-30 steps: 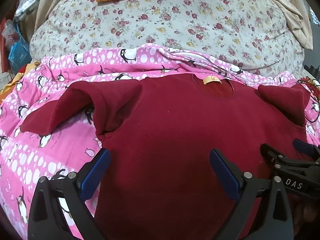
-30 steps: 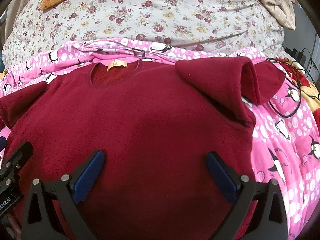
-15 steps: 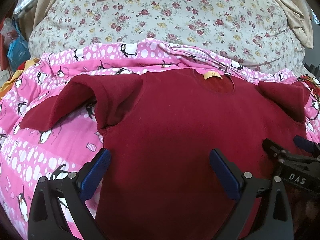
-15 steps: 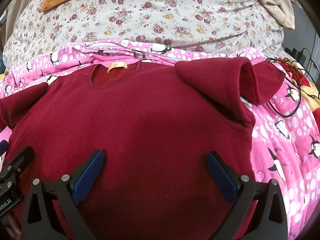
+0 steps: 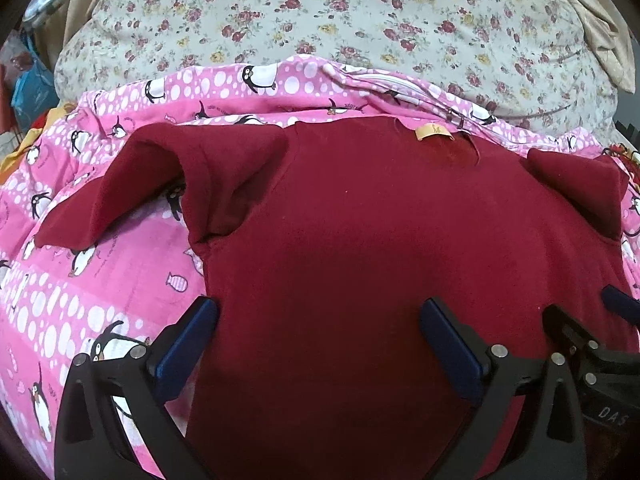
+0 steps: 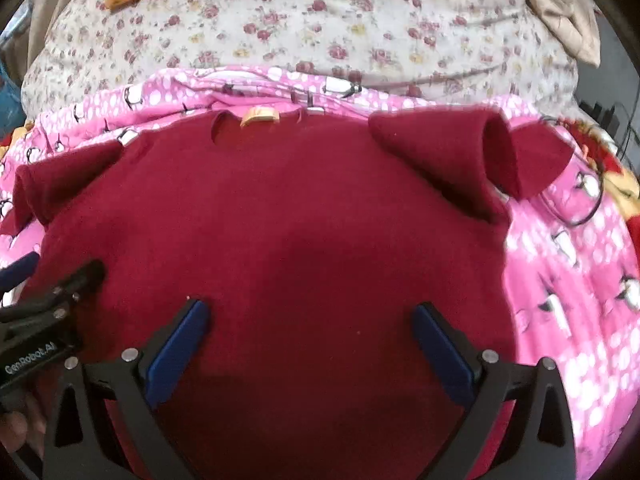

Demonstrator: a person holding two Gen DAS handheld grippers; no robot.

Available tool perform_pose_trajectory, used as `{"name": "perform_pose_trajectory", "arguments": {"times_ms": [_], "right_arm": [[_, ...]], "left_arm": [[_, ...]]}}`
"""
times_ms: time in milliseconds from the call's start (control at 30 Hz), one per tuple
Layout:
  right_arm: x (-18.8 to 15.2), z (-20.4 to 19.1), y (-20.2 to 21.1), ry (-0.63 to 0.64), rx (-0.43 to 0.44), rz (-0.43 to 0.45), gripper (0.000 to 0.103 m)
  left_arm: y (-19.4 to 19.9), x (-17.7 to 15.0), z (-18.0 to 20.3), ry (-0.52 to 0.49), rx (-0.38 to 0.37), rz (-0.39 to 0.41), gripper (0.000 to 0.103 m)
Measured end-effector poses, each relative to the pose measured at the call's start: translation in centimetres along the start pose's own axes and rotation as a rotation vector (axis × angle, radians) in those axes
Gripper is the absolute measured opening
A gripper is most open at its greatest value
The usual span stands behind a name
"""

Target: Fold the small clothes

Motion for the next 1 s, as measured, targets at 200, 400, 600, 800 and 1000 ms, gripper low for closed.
{"name": "perform_pose_trajectory", "arguments": {"times_ms": [200,400,600,800,1000], "right_arm": [[-0.2,-0.2,-0.4,0.000,0.001,0.013,0.103],[-0.4,-0.2,-0.4,0.003,0.004,0.022,0.103],[-0.5,-0.2,-0.3,0.001,0.004,0.027,0.103],[-0.5,-0.2,-0.3,0.002,0.003,0.026,0.103],[-0.5,-0.2,-0.3,0.003,0.003,0.026,0.103]], "left_arm": [[-0.1,-0.1,0.2,-0.015,0.024,-0.008,0.086],[0.2,0.1,-0.4,0.013,-0.020,-0.004,0.085],[3.9,3.5,-6.8,0.195,-0.153,0.051,0.085],[7.7,6.7,-21.9,0.549,-0.379,0.132,0.085],[2.4,3.3,-34.0,0.832,-0.450,0.058,0.082]]}}
Point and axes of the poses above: each gripper's, at about its wrist camera, not at the fingertips, and y roughly against the way its jaws point, z to its right, x to its top, the point moved 6 cm from there along -y, roughly the way its jaws point, and after that the axes turned 1 degree about z, right-handed, at the moved point
